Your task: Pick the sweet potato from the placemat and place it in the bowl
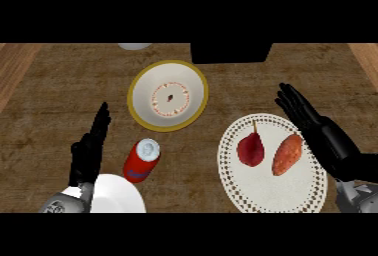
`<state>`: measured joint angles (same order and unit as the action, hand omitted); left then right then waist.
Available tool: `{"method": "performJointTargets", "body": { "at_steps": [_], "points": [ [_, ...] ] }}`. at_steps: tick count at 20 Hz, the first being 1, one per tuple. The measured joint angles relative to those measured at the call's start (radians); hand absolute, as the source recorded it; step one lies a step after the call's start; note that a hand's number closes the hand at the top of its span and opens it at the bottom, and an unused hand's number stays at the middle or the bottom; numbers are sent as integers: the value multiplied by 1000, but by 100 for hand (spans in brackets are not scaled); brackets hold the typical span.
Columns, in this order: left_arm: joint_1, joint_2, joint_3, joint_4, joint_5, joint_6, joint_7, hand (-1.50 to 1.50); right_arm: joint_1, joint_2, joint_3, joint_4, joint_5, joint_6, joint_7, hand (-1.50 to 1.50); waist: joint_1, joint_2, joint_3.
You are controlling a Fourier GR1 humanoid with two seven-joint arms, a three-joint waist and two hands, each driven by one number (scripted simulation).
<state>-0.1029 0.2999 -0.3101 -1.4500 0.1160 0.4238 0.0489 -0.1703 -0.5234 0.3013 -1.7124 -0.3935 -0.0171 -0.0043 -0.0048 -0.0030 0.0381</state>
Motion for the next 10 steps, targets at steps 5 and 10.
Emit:
{"method": "performJointTargets", "body": {
  "at_steps": [5,10],
  "points": [
    [-51,66,100,-48,36,-43,-48,0,-83,125,-7,19,3,-88,-1,-150,20,3,-28],
    [-99,108,189,-84,92,-72,-69,0,-97,113,-39,96,233,-329,-12,-150,7,-5,-42]
  ]
}}
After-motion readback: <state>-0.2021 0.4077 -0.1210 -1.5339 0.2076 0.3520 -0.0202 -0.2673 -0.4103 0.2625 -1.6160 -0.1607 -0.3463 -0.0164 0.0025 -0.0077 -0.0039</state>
